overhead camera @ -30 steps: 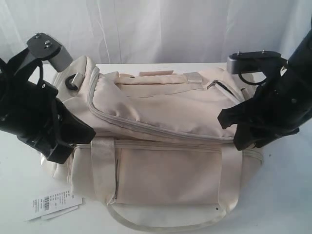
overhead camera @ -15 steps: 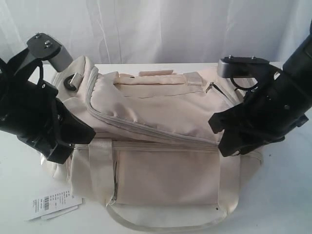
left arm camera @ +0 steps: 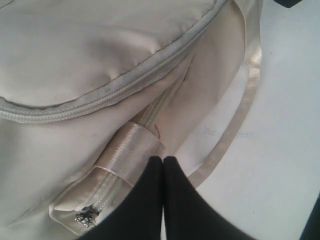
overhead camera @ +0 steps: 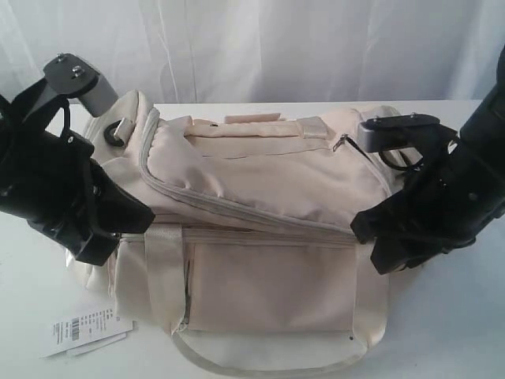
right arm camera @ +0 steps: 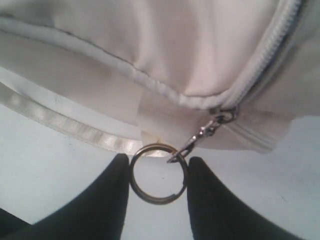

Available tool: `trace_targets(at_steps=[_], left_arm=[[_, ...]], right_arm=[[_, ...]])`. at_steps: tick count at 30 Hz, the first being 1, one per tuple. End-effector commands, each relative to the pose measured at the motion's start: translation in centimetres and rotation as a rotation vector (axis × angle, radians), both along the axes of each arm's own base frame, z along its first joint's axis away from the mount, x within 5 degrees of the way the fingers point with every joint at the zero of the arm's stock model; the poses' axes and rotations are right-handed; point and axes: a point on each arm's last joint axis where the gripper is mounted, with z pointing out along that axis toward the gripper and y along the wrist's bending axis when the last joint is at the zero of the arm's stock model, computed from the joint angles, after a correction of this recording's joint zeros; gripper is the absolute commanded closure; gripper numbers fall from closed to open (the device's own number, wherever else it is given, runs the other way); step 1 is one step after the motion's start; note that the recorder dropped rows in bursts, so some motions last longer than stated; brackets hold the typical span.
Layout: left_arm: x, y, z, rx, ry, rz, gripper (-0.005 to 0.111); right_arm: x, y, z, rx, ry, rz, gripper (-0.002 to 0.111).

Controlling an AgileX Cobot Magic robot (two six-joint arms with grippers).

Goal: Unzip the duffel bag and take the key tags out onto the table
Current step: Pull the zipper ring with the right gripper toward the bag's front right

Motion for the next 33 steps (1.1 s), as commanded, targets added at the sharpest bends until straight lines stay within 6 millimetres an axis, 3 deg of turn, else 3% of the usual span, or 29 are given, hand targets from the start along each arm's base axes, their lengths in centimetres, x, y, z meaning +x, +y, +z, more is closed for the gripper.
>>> trace_targets(at_steps=[1,12,22,33], left_arm=[[-0.2,-0.2,0.1,-0.012,0.021,-0.012,0.107],[-0.2,-0.2,0.2,-0.017,0.025,-0.012,0.107],[-0.3,-0.2,0.2,-0.019,0.027,-0.012,0.107],[-0.3,-0.2,0.2,-0.019,0.027,-0.012,0.107]], right_arm=[[-0.3,0.1,0.1,0.021,0.016,-0.011,0.108],[-0.8,0.8,0.4,0.106,0.065,0.010,0.108],[-2.1,1.1,-1.4,0.173,0.145,0.043,0.108],[-1.7,2.4,-0.6,0.347,0.102,0.037,0.108]])
